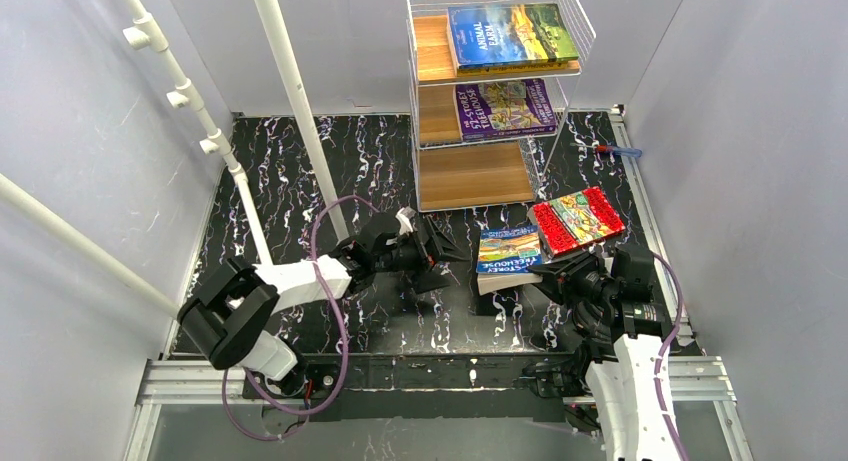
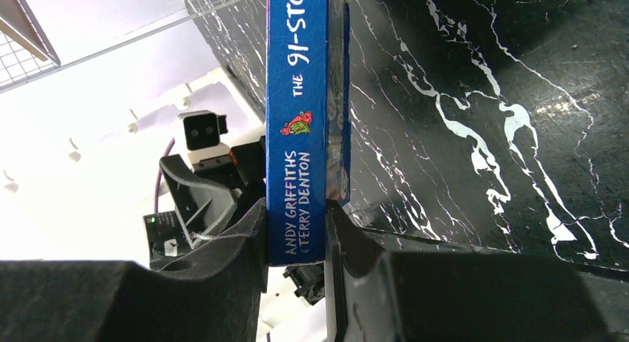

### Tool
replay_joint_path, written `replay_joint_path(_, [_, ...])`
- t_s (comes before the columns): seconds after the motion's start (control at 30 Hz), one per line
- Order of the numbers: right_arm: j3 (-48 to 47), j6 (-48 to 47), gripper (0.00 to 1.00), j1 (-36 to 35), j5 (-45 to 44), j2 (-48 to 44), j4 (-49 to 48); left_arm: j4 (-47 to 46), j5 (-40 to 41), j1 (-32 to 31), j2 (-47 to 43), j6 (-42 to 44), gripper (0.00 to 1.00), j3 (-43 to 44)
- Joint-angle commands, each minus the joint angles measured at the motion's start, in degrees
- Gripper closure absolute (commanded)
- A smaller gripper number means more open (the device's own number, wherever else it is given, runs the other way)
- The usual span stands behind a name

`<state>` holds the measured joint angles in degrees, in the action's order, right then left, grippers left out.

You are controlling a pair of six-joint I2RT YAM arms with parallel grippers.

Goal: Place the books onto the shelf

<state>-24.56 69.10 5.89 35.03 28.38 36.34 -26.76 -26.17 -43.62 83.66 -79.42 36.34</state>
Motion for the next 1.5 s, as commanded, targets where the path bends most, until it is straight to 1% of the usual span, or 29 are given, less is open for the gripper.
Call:
replay_joint_path(0.0, [-0.9, 1.0, 0.99, -0.6, 4.0, -1.9, -3.4, -8.9, 0.9, 0.3, 3.0, -6.1, 0.02, -0.9])
replay_joint_path(0.07, [0.4, 1.3, 0.99, -0.6, 4.3, -2.7, -3.7, -11.4, 1.5, 0.1, 5.3, -8.5, 0.02, -0.9])
replay_joint_path(0.27, [4.0, 5.7, 0.99, -0.7, 5.2, -6.6, -6.9, -23.7, 3.4, -1.6, 12.5, -15.7, 0.02, -1.8])
replay_joint_path(0.4, [4.6, 6.1, 0.99, -0.6, 5.3, -7.0, -7.0, -30.7, 4.5, -2.7, 16.6, -19.5, 0.02, -2.0])
replay_joint_path(0.57, [3.9, 7.3, 0.99, -0.7, 5.2, -6.7, -8.6, -35.7, 4.5, -4.0, 20.8, -22.1, 0.02, -2.0])
replay_joint_path(0.7, [3.5, 7.2, 0.99, -0.7, 5.3, -6.4, -8.4, -40.6, 4.5, -5.3, 24.9, -24.7, 0.02, -0.2])
replay_joint_path(1.0, [4.2, 7.5, 0.99, -0.7, 5.3, -8.1, -7.0, -46.2, 5.7, -7.2, 30.1, -28.3, 0.02, 3.0])
replay_joint_path(1.1, [4.8, 8.0, 0.99, -0.7, 5.5, -8.7, -6.7, -46.5, 5.9, -7.6, 30.5, -28.6, 0.07, 4.0])
replay_joint_path(1.13, [5.0, 8.1, 0.99, -0.6, 5.5, -8.9, -6.7, -46.5, 6.1, -7.8, 30.5, -28.6, 0.11, 4.1])
replay_joint_path(1.2, [5.3, 8.4, 0.99, -0.7, 5.6, -9.1, -6.9, -46.9, 6.4, -7.9, 30.7, -28.6, 0.23, 4.5])
replay_joint_path(1.3, [5.4, 8.4, 0.99, -0.7, 5.7, -9.0, -7.1, -47.4, 6.6, -8.0, 31.0, -28.7, 0.45, 4.4])
replay_joint_path(1.4, [5.5, 7.9, 0.99, -0.7, 5.9, -9.0, -7.0, -48.6, 6.7, -8.0, 31.6, -28.8, 0.73, 4.2])
replay_joint_path(1.43, [5.8, 7.7, 0.99, -0.7, 6.2, -9.0, -7.2, -49.4, 6.4, -8.0, 31.7, -28.9, 0.88, 4.2])
replay_joint_path(1.47, [6.2, 7.5, 0.99, -0.6, 6.5, -8.9, -7.4, -50.1, 6.0, -8.0, 31.9, -29.0, 0.96, 4.4])
